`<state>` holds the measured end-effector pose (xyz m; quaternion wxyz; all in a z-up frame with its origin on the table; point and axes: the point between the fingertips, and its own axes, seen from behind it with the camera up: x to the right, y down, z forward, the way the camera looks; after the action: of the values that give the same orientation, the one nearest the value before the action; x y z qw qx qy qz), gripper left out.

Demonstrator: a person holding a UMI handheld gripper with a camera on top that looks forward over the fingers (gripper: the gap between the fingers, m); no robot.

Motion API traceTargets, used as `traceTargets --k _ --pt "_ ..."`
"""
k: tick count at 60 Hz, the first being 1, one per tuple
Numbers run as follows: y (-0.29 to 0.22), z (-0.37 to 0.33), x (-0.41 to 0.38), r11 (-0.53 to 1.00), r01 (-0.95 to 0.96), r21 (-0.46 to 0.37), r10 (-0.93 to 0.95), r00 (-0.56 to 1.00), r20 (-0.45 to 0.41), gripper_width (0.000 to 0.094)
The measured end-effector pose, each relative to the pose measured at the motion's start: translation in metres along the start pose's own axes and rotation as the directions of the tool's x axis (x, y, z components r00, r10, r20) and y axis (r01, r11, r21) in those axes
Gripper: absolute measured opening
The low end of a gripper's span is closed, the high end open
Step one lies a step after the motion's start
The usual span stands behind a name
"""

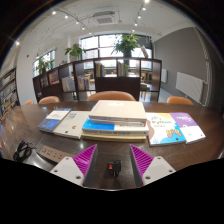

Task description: Unplug charger

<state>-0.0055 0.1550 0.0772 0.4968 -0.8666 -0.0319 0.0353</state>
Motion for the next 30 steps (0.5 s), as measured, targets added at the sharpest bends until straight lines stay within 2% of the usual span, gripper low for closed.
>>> traceTargets --k 8,17,23,30 --pt "-0.067 -0.062 -0.005 0.994 0.042 0.100 -0.041 0.999 -0.011 0.0754" --pt "-0.115 -0.145 -0.020 0.983 0.032 0.182 -0.032 0.999 -0.006 0.0776" --pt "-0.116 -0.197 -0.033 0.980 0.034 0.195 -0.038 0.999 0.014 0.0779" --pt "-0.094 -0.244 -0.039 0.982 0.040 0.184 -0.042 0.999 0.005 0.0778"
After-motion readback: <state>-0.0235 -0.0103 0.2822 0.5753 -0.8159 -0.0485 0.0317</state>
